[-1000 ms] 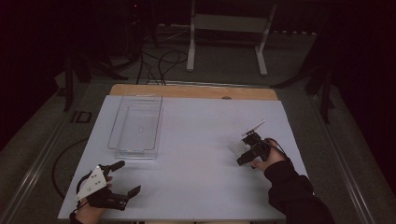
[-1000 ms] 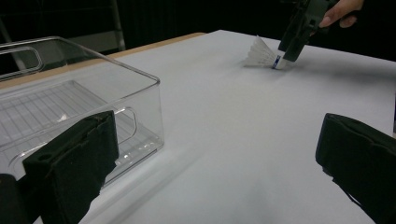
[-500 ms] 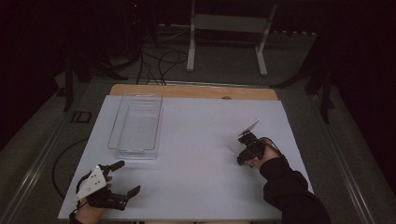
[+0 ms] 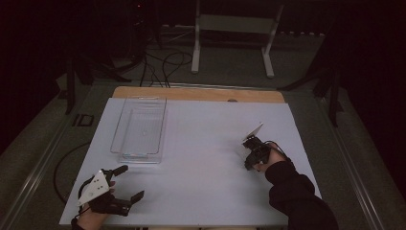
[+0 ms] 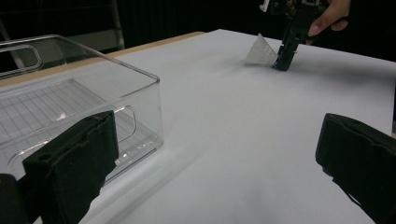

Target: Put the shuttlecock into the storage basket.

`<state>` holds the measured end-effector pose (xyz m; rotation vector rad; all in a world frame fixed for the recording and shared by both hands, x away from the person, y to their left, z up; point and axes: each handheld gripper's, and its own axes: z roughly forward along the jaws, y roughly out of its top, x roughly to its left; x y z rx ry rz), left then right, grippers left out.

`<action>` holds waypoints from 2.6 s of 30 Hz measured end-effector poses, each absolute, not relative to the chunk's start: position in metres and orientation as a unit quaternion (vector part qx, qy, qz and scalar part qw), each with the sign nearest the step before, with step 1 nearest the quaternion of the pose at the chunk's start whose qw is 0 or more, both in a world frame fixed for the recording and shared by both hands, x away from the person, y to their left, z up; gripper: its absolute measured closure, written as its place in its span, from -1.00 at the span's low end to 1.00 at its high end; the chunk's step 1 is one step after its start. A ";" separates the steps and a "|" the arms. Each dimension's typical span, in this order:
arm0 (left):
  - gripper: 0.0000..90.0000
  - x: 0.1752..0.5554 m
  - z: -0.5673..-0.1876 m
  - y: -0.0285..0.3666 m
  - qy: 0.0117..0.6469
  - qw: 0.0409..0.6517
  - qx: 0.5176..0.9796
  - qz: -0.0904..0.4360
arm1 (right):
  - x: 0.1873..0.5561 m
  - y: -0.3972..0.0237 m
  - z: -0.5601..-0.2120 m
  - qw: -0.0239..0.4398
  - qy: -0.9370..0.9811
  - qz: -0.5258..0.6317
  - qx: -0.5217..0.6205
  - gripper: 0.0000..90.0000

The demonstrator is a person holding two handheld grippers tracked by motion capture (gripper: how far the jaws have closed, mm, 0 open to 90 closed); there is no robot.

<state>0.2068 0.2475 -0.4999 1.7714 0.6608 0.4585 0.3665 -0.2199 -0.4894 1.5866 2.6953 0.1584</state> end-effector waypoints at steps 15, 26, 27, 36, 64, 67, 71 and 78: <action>-1.00 0.207 -0.500 0.248 0.282 0.563 0.752 0.194 | 0.361 -0.226 -0.484 -0.018 0.891 0.045 0.451 0.47; -1.00 0.207 -0.500 0.247 0.282 0.563 0.752 0.194 | 0.347 -0.223 -0.476 -0.014 0.926 0.059 0.371 0.47; -1.00 0.207 -0.500 0.247 0.282 0.563 0.752 0.193 | 0.346 -0.223 -0.475 -0.017 0.930 0.061 0.361 0.47; -1.00 0.208 -0.500 0.247 0.284 0.563 0.752 0.191 | 0.341 -0.217 -0.477 -0.031 0.949 0.051 0.308 0.47; -1.00 0.207 -0.494 0.241 0.284 0.552 0.763 0.183 | 0.320 -0.205 -0.465 -0.039 0.988 0.076 0.127 0.47; -1.00 0.208 -0.491 0.239 0.287 0.538 0.771 0.182 | 0.318 -0.205 -0.464 -0.041 0.991 0.068 0.109 0.47; -1.00 0.210 -0.488 0.237 0.296 0.526 0.780 0.165 | 0.315 -0.205 -0.465 -0.049 0.993 0.064 0.090 0.47; -1.00 0.215 -0.482 0.236 0.311 0.505 0.794 0.136 | 0.312 -0.203 -0.461 -0.051 0.994 0.064 0.074 0.47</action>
